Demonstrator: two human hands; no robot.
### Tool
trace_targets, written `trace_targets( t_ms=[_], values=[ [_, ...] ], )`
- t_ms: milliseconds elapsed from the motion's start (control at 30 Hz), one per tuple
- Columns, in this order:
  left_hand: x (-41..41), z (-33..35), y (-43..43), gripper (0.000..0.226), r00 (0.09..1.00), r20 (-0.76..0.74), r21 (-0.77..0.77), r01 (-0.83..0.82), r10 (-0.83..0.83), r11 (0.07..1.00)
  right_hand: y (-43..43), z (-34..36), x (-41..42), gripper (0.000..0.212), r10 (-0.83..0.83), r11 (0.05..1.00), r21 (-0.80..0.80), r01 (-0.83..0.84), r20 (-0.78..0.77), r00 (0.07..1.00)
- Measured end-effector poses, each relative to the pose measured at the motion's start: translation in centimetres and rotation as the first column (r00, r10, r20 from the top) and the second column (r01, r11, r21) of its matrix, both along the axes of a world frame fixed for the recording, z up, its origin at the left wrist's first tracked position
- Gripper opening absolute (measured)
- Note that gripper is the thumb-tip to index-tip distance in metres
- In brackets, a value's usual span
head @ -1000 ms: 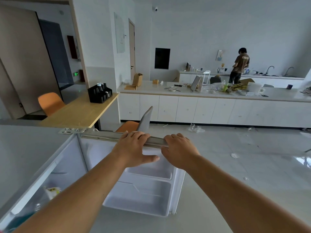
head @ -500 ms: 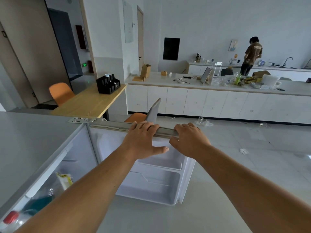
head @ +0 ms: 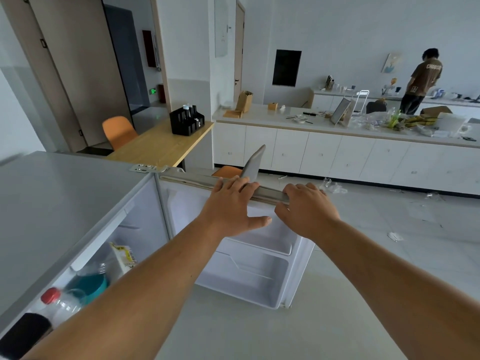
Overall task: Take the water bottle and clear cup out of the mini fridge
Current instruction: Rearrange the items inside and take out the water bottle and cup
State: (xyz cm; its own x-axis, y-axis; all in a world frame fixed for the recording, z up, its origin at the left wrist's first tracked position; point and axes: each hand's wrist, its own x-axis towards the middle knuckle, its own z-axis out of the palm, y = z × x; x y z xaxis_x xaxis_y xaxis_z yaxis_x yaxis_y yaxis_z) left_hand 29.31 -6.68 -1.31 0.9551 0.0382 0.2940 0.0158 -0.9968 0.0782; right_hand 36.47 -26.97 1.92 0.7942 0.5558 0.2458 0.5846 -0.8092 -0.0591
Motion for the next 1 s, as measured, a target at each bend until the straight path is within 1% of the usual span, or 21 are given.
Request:
trace_targets(
  t_ms=[67, 133, 200, 300, 367, 467, 633, 833, 1000],
  values=[
    [-1.2, -0.6, -0.1, 0.085, 0.989, 0.149, -0.054, -0.017, 0.025, 0.998, 0.0, -0.4, -0.6, 0.038, 0.042, 0.999, 0.015, -0.043, 0.098, 0.994],
    [-2.8, -1.6, -0.1, 0.07, 0.964, 0.26, -0.072, -0.047, 0.064, 0.996, 0.4, -1.1, -1.6, 0.041, 0.128, 0.99, 0.029, -0.136, 0.199, 0.972],
    [-4.8, -2.8, 0.2, 0.059, 0.95, 0.294, -0.092, -0.086, 0.109, 0.992, 1.4, -2.0, -2.7, 0.039, 0.229, 0.966, 0.06, -0.251, 0.247, 0.941],
    [-8.2, -4.7, 1.1, 0.048, 0.928, 0.314, -0.132, -0.165, 0.199, 0.977, 3.6, -3.6, -4.5, 0.036, 0.345, 0.929, 0.055, -0.367, 0.234, 0.909],
    [-10.5, -6.0, 1.8, 0.045, 0.918, 0.279, -0.155, -0.245, 0.281, 0.957, 5.3, -4.9, -5.5, 0.035, 0.413, 0.902, 0.034, -0.43, 0.218, 0.884],
    [-13.8, -8.0, 3.1, 0.044, 0.901, 0.179, -0.182, -0.365, 0.396, 0.913, 7.9, -6.4, -7.1, 0.036, 0.488, 0.864, 0.048, -0.501, 0.162, 0.858],
    [-18.4, -11.0, 5.7, 0.044, 0.834, 0.044, -0.134, -0.541, 0.55, 0.83, 12.5, -8.8, -9.6, 0.036, 0.581, 0.807, 0.07, -0.587, 0.085, 0.809],
    [-21.5, -14.3, 8.3, 0.054, 0.736, -0.055, -0.134, -0.675, 0.675, 0.725, 17.2, -12.7, -10.9, 0.037, 0.633, 0.771, 0.124, -0.625, -0.037, 0.773],
    [-22.1, -17.0, 10.6, 0.061, 0.669, -0.109, -0.184, -0.74, 0.735, 0.646, 22.1, -16.8, -11.6, 0.037, 0.641, 0.765, 0.206, -0.61, -0.16, 0.75]
  ],
)
